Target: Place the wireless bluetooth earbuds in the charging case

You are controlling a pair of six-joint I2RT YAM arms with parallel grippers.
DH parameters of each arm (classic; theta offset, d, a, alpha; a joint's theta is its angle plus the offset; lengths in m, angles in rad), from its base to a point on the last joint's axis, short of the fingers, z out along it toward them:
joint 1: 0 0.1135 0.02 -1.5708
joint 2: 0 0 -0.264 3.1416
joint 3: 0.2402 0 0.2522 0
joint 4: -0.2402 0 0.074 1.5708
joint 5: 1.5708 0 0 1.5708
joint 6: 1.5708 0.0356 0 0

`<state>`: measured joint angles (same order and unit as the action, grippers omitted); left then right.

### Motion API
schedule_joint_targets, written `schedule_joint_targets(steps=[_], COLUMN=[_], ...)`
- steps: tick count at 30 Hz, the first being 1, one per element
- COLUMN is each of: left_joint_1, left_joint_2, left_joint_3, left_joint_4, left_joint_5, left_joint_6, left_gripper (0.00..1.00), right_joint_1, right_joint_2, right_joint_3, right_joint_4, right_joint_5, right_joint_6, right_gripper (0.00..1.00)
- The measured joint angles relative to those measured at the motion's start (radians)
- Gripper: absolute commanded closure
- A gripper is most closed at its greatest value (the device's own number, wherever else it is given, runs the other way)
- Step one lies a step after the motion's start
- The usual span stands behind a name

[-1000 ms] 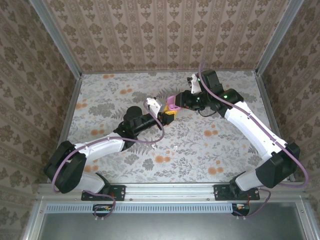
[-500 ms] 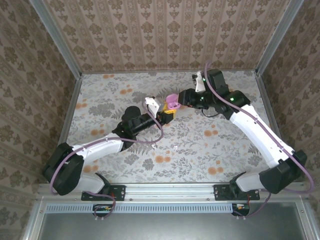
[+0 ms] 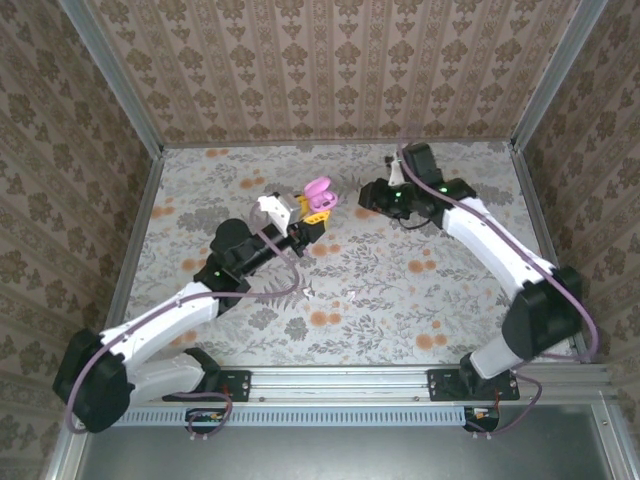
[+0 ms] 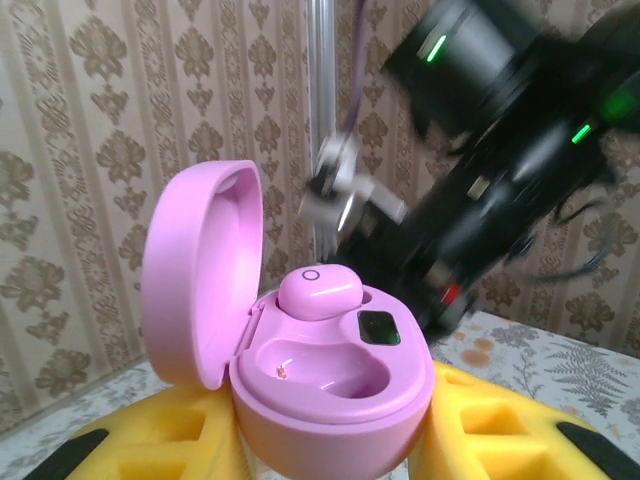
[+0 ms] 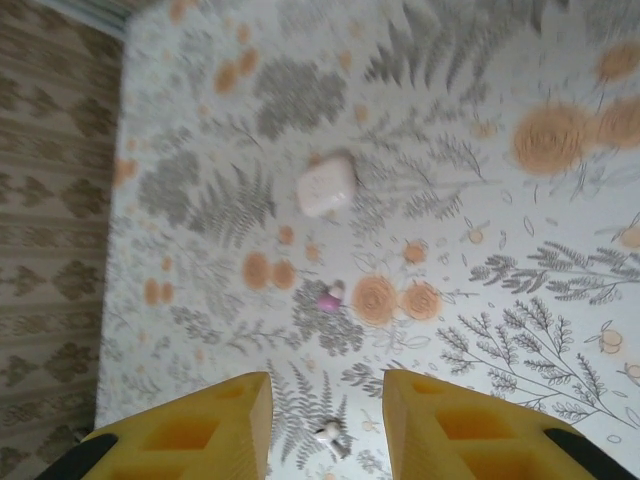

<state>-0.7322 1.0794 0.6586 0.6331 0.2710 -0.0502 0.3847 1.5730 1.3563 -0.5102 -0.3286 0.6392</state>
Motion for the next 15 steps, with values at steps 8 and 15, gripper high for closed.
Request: schedule_joint_targets(steps=[8,15], left_joint_1=[0.001,0.001], left_joint_2=[-0.181,-0.237], left_joint_3=[-0.01,-0.01], left_joint_4=[-0.129,-0.2], left_joint_5=[-0.042,-0.059], left_joint_6=[0.047,0.072], left_gripper=[0.63,0.63], right_joint_1=[0.101,0.182], right_joint_2=[0.381,0.609], right_joint_3=[0.17,0.397], right_joint_4=[-0.042,-0.104], right_joint_5=[-0.068,-0.086], right_joint_6=[-0.042,-0.1], right_gripper=[0.63,0.64])
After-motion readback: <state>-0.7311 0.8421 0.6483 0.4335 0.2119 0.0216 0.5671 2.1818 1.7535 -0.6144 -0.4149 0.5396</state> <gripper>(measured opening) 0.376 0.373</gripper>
